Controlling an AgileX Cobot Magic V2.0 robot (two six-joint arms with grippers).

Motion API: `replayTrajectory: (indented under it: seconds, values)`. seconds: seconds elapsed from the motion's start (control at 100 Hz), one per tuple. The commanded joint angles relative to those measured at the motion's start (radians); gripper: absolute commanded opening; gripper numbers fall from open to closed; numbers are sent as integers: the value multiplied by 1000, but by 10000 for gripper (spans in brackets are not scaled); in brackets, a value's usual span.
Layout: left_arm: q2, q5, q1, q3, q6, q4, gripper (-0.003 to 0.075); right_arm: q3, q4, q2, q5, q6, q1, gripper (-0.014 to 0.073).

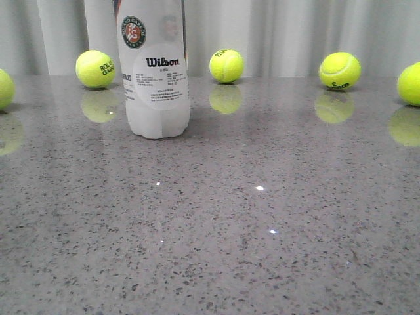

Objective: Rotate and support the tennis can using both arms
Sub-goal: 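Set the can upright on the table and release the left gripper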

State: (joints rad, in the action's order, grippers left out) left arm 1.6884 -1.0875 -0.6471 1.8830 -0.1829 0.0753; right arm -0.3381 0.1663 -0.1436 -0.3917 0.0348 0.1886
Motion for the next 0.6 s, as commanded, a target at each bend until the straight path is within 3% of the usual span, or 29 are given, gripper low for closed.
replayTrajectory:
  seconds: [0.0,0.16,0.31,0.59]
  values:
    - [-45,72,0,37,-4,12,319,-27,-6,-9,80,1,-6,-58]
    - [-99,133,-3,33,-4,12,234,-27,-6,-9,80,1,-6,-58]
    - [-177,214,-3,-51,5,-14,-20,-27,-6,-9,80,1,-6,-58]
    - [-362,451,-3,-403,57,-22,-19,-27,-6,-9,80,1,-6,-58]
